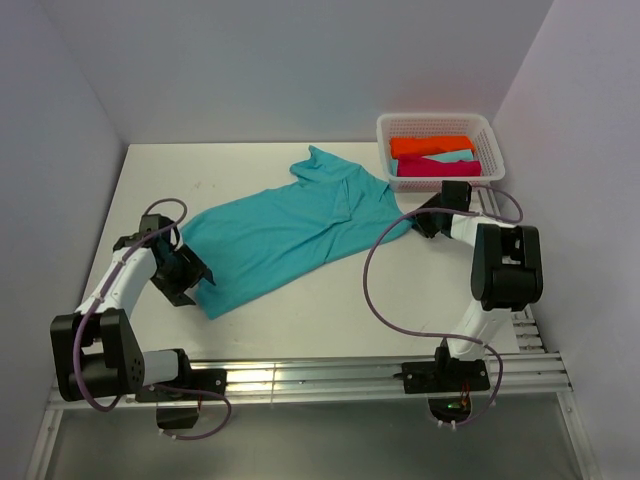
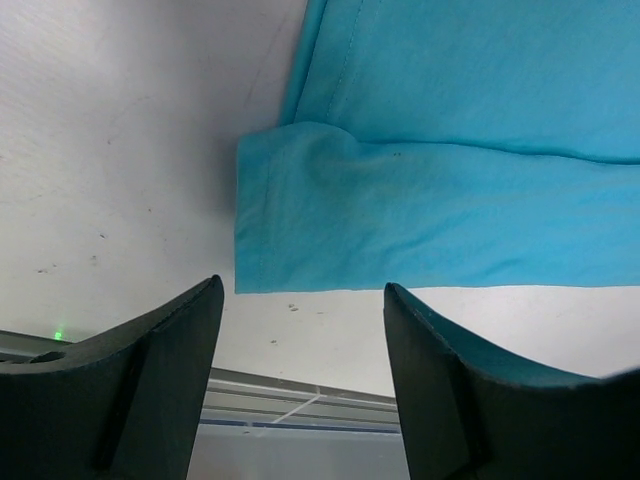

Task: Roll the t-shirts
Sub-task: Fold the tshirt

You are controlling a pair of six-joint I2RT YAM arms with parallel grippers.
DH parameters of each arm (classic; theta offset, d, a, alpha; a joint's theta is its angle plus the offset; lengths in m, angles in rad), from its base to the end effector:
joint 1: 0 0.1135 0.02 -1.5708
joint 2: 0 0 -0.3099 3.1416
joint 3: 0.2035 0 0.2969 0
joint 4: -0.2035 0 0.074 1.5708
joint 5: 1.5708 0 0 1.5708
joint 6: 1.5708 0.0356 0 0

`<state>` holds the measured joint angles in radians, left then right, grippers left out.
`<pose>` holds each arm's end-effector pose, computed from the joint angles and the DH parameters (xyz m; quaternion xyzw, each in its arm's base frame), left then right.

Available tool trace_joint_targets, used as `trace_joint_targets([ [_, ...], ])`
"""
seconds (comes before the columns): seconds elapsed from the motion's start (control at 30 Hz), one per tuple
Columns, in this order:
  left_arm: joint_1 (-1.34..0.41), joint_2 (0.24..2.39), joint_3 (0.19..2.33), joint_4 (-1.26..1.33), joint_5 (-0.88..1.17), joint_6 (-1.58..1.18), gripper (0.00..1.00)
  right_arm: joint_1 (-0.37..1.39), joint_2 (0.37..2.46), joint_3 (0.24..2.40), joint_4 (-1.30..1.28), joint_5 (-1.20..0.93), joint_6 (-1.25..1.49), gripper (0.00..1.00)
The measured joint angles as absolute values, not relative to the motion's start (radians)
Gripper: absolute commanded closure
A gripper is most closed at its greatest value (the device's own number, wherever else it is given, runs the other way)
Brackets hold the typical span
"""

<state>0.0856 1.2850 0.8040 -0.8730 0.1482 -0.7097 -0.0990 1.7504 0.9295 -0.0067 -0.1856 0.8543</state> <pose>0.2412 0.0154 0.2228 -0.3765 0.9172 -0.1032 0.0801 0.3899 -0.0321 0.1663 0.3958 0.8398 0.2136 0.3042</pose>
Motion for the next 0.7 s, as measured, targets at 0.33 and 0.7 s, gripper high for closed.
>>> trace_joint_targets([
  [0.33, 0.071, 1.272, 0.725, -0.873, 0.182, -0.779, 0.32, -0.113, 1.786, 0.971, -0.059, -0.15, 0.846, 1.0],
  [0.7, -0.046, 1.213, 0.699, -0.87, 0.183, -0.884, 0.38, -0.178, 1.767, 0.973, -0.129, -0.112, 0.817, 1.0],
])
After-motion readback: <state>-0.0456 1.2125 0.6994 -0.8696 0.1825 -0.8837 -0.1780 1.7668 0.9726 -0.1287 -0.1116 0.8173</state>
